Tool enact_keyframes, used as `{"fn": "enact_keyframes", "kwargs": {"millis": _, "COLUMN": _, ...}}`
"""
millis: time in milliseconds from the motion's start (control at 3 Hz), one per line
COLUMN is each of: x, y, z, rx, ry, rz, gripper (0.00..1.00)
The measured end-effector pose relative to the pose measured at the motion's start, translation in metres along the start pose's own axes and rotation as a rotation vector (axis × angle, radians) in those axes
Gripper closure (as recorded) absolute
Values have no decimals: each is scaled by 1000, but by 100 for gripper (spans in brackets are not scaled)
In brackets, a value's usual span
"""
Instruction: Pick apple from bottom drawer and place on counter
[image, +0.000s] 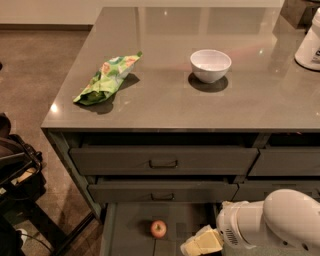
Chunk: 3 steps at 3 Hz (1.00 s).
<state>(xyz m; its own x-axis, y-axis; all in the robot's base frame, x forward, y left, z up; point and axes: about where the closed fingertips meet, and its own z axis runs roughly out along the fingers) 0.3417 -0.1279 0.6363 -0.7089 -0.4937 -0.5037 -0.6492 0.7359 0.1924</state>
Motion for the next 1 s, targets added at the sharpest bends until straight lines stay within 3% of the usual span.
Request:
{"fn": "enact_keyframes", "kwargs": {"millis": 333, "x": 6, "y": 3, "z": 10, "rx": -37, "ry": -45, "rz": -5, "gripper": 0}}
{"fn": "enact_keyframes", "kwargs": {"millis": 667, "x": -25, "y": 9, "z": 23, "rx": -128, "ry": -257, "rz": 31, "gripper": 0}}
{"fn": "enact_keyframes", "kwargs": {"millis": 1000, "x": -22, "y": 16, "z": 49, "rx": -207, "ry": -376, "rz": -36, "gripper": 0}}
